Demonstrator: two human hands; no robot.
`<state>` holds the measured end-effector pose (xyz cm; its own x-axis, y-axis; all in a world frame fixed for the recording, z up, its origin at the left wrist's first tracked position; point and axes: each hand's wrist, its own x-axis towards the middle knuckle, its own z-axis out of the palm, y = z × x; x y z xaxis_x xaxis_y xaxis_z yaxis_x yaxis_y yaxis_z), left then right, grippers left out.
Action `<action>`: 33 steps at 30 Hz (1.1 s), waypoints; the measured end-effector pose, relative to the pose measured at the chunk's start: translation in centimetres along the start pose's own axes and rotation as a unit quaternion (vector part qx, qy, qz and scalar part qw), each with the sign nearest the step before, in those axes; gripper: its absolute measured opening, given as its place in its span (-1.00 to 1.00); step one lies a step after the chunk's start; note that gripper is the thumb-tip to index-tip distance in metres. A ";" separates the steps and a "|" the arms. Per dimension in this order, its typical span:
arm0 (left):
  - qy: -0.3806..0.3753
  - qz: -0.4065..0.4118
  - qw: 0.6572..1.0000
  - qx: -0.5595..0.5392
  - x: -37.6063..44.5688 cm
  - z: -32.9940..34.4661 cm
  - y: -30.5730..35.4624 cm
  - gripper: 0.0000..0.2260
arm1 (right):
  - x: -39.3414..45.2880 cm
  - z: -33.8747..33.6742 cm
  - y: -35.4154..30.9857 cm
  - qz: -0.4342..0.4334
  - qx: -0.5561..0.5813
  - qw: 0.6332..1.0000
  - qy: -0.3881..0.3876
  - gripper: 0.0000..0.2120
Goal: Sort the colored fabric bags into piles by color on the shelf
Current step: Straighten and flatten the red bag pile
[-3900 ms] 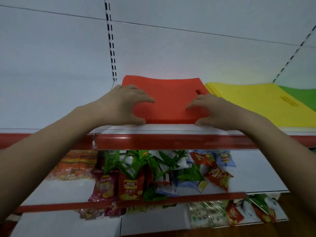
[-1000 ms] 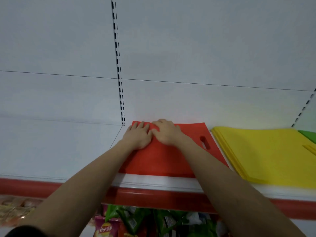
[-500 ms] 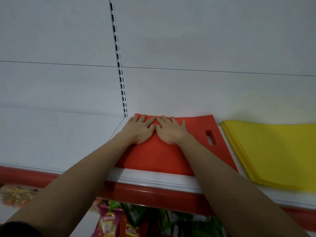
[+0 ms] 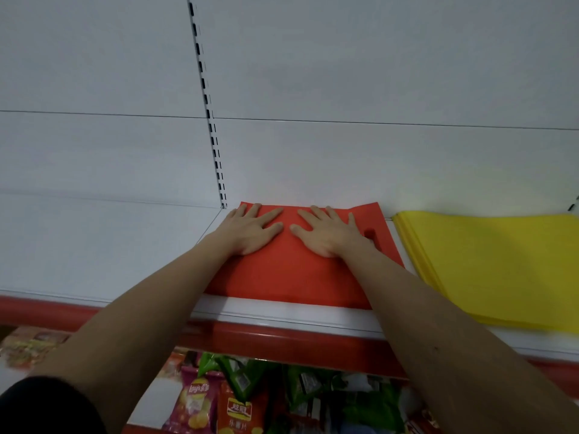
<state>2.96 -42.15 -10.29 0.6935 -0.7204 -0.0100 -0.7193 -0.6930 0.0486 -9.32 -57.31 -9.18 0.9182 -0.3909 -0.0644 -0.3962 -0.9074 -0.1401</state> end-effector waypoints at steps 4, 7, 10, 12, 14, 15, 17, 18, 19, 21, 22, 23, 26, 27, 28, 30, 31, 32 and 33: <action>-0.007 -0.002 1.000 0.000 -0.2 -0.2 0.0 -0.48 | -0.9 -0.4 0.9 0.019 -0.015 1.000 0.002 -0.33; -0.003 0.000 1.000 0.006 -0.1 -0.3 -0.1 -0.47 | -1.4 -0.6 2.2 0.030 -0.027 0.999 0.013 -0.31; -0.006 0.004 1.000 0.007 -0.1 -0.1 -0.1 -0.46 | -2.0 -0.8 4.0 0.041 -0.047 0.998 0.018 -0.29; 0.000 0.005 1.000 0.007 0.0 0.0 -0.2 -0.45 | -2.2 -1.0 5.3 0.054 -0.057 0.997 0.013 -0.27; 0.003 0.007 1.000 0.004 0.1 0.1 -0.4 -0.46 | -2.3 -1.0 6.2 0.059 -0.039 0.997 0.013 -0.26; 0.001 0.007 1.000 0.002 0.2 0.1 -0.4 -0.47 | -2.3 -0.8 6.4 0.055 -0.030 0.998 0.015 -0.26; 0.001 0.004 1.000 -0.006 0.1 0.2 -0.3 -0.48 | -2.2 -0.5 6.6 0.048 -0.021 0.998 0.021 -0.26; 0.003 0.000 1.000 -0.008 0.0 0.2 -0.2 -0.48 | -2.1 -0.4 6.6 0.046 -0.020 0.999 0.022 -0.26; 0.004 -0.001 1.000 -0.011 -0.1 0.0 -0.1 -0.48 | -2.1 -0.5 6.6 0.046 -0.017 0.999 0.022 -0.26; 0.005 0.000 1.000 -0.017 -0.6 -0.3 0.1 -0.47 | -2.2 -0.5 6.6 0.046 -0.012 0.999 0.023 -0.26; 0.003 0.000 1.000 -0.017 -1.0 -0.5 0.3 -0.47 | -2.3 -0.5 6.6 0.046 -0.010 0.999 0.022 -0.26; -0.002 -0.001 1.000 -0.016 -1.6 -0.8 0.5 -0.46 | -2.4 -0.5 6.6 0.045 -0.009 0.999 0.022 -0.26; -0.032 0.000 0.999 -0.021 -3.8 -1.1 0.6 -0.44 | -2.4 -0.6 6.7 0.043 -0.010 0.999 0.021 -0.26; -0.040 0.003 0.999 -0.026 -4.8 -1.1 0.5 -0.44 | -2.3 -0.6 6.7 0.043 -0.009 0.999 0.018 -0.26; -0.044 0.006 0.999 -0.029 -5.5 -1.0 0.4 -0.44 | -2.3 -0.6 6.7 0.044 -0.009 0.999 0.016 -0.25; -0.038 0.008 0.999 -0.034 -6.4 -0.7 0.3 -0.44 | -2.3 -0.6 6.7 0.046 -0.014 0.999 0.019 -0.25; -0.033 0.008 0.999 -0.033 -6.5 -0.7 0.2 -0.44 | -2.3 -0.5 6.7 0.047 -0.018 0.999 0.021 -0.25; -0.031 0.008 0.999 -0.030 -6.4 -0.6 0.2 -0.43 | -2.3 -0.5 6.6 0.048 -0.024 0.998 0.020 -0.26; -0.030 0.010 0.999 -0.029 -6.2 -0.5 0.3 -0.43 | -2.4 -0.6 6.6 0.050 -0.029 0.998 0.016 -0.26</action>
<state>-1.56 -37.85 -9.67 0.6740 -0.7356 -0.0674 -0.7281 -0.6770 0.1073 -14.09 -62.46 -9.35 0.8739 -0.4841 -0.0440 -0.4861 -0.8705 -0.0772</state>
